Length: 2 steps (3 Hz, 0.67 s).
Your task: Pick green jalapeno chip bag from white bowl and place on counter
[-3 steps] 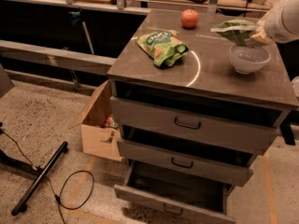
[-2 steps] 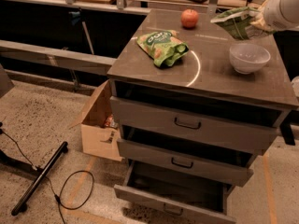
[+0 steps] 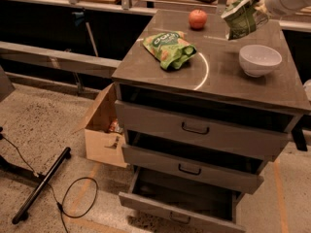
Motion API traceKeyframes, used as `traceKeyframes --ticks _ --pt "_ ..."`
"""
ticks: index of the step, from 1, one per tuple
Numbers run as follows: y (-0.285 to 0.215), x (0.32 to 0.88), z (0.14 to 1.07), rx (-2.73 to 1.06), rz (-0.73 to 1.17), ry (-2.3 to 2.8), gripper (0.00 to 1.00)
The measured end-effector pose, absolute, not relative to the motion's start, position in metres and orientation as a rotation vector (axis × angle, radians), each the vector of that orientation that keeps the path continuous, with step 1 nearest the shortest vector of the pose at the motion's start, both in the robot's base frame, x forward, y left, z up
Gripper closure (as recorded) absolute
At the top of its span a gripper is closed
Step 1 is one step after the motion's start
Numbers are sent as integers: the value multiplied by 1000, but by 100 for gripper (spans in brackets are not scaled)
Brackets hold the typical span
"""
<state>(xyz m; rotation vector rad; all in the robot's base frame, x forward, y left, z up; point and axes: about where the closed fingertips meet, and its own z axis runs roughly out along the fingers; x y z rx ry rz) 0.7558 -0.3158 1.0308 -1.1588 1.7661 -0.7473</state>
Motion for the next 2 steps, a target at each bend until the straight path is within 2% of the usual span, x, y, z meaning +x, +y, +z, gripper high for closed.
traceKeyframes --ticks 2 --pt "-313 823 1010 -1138 -775 1776 100"
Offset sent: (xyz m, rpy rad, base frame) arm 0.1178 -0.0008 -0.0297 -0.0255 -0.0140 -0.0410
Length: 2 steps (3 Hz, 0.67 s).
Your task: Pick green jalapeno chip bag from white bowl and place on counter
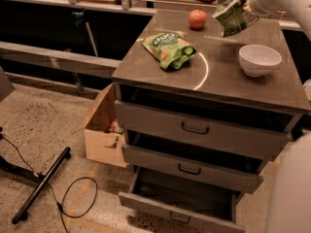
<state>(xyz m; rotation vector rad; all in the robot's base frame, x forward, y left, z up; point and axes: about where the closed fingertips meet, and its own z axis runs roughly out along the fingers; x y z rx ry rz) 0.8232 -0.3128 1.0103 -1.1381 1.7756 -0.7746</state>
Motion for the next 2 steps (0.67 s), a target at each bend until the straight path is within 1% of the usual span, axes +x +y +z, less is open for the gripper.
traceKeyframes --ticks 1,2 --pt "-319 855 993 -1138 -810 1801 84" --pt "-330 878 978 -1104 -838 1841 61"
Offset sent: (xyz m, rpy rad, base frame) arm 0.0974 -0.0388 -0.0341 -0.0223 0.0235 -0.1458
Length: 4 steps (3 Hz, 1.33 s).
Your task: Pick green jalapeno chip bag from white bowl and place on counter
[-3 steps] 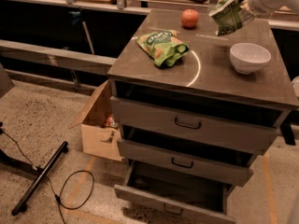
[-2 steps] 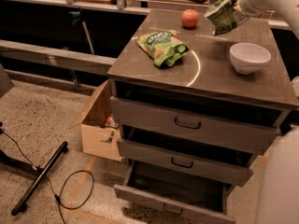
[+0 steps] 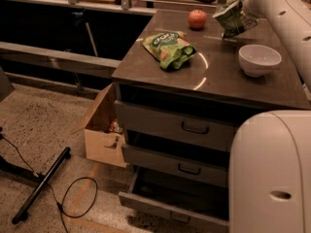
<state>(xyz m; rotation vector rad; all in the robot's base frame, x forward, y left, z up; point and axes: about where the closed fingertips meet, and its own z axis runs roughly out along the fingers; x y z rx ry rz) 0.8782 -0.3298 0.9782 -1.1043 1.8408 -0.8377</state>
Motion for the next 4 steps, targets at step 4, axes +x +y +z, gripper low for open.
traceKeyframes --ticks 4 --pt "-363 865 952 -1086 -742 1993 0"
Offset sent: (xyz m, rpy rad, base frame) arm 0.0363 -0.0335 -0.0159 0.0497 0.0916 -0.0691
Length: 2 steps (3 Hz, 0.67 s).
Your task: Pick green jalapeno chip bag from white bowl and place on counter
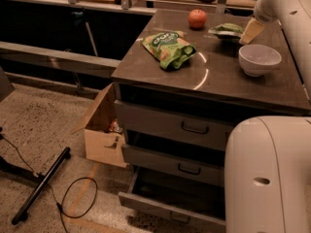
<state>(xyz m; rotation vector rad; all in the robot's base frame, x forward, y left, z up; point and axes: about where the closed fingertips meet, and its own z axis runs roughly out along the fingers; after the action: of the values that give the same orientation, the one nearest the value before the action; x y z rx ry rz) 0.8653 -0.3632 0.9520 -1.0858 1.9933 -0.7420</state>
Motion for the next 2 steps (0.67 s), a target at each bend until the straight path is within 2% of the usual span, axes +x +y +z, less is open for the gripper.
traceKeyframes --ticks 2 --pt "-427 803 988 -985 -735 2079 0"
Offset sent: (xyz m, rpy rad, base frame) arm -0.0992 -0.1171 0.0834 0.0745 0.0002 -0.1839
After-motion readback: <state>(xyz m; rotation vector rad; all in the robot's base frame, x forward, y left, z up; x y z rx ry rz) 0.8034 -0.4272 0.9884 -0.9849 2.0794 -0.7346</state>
